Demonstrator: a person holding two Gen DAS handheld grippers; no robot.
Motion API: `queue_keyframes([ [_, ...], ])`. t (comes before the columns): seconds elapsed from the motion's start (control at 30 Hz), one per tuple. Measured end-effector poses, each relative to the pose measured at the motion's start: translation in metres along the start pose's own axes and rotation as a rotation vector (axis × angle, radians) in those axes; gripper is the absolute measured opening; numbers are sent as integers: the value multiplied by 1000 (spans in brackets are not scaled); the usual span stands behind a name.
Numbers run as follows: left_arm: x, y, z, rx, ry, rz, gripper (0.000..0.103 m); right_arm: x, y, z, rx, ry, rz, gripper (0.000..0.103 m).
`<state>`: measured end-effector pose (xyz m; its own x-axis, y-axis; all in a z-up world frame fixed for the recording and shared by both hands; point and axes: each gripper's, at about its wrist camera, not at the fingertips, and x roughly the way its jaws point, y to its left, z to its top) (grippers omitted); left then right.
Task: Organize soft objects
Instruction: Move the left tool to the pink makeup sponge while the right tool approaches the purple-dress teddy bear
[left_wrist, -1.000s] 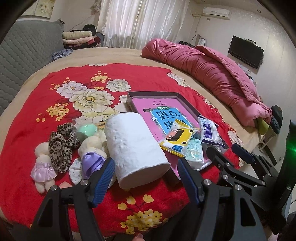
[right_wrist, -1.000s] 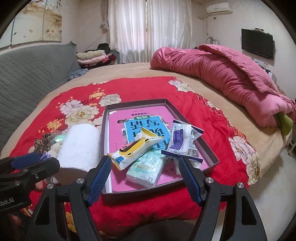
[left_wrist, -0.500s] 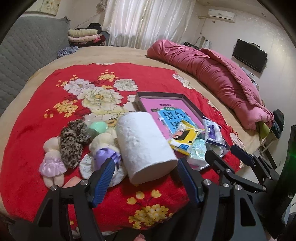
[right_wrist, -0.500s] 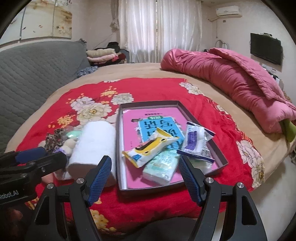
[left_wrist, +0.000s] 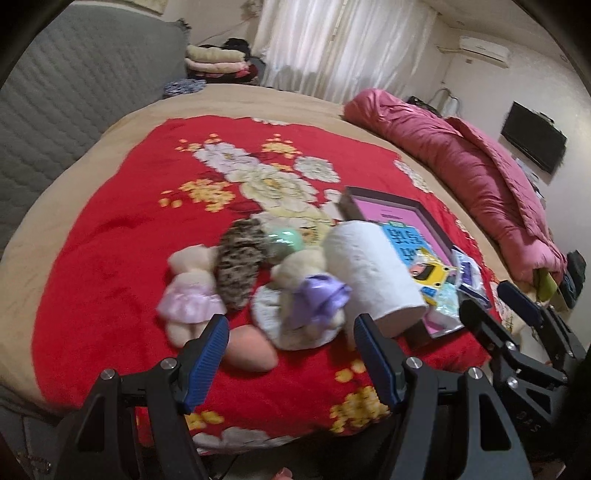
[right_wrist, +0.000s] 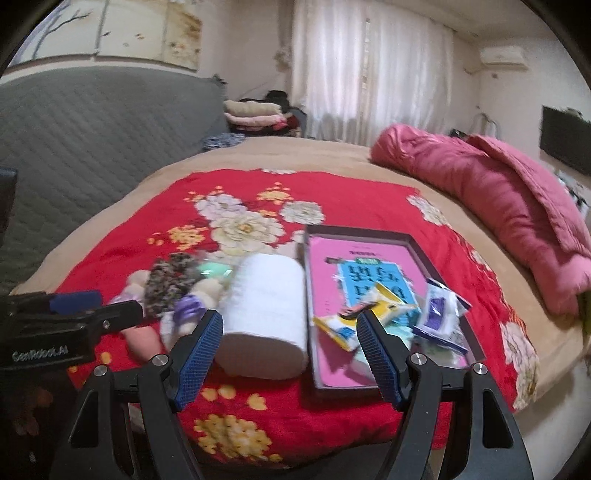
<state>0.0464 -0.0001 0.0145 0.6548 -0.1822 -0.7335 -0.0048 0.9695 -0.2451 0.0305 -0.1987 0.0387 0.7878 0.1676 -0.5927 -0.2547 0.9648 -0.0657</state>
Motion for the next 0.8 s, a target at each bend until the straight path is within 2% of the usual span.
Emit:
queue_keyframes([
  [0.27,1,28,-15,-36,54,26,70,-7,30,2,-89,-11,65,76],
  [0.6,28,35,-29,-83,164,12,70,-2,45,-4,-133,12,106,76],
  [0.8,50,47,-32,-196,215,-10,70,8,43,-7,-122,35,116,76],
])
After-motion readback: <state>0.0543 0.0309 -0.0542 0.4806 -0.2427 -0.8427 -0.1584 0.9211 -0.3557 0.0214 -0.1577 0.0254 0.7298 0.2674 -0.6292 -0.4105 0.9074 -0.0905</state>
